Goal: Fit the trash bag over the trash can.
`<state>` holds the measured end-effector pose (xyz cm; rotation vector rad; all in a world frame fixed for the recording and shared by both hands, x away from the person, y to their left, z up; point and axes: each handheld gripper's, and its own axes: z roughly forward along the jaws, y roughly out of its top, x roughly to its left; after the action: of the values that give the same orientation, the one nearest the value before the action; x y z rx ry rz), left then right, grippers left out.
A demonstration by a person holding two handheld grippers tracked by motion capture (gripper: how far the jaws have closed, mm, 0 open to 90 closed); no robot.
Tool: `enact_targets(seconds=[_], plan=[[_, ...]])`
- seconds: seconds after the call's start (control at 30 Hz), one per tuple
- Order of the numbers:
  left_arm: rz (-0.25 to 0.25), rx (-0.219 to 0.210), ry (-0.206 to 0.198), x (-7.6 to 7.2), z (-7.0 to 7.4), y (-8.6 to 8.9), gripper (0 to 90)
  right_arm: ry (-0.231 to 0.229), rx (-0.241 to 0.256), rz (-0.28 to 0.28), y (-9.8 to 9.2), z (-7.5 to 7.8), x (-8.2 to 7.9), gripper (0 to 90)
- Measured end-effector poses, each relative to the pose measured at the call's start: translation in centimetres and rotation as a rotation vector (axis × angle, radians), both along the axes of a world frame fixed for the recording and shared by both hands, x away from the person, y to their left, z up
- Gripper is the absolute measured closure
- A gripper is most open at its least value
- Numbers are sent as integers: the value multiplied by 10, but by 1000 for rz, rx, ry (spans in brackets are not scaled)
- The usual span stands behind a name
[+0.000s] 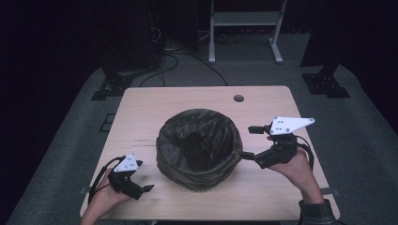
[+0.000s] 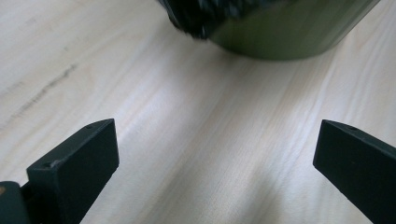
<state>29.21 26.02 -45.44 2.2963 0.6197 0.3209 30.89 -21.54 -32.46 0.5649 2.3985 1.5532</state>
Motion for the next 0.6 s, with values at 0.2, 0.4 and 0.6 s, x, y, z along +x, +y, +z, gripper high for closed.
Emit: enact_targets(seconds=[0.2,0.4,0.6], plan=[[5,47,25,2,-17,-5,0,9,-4,13,8,11,4,93],[-12,11,39,2,-25,-8,0,14,-30,25,22,24,10,93],[-20,-25,29,3,-29,-7,0,-2,-54,44,40,36,12,95]])
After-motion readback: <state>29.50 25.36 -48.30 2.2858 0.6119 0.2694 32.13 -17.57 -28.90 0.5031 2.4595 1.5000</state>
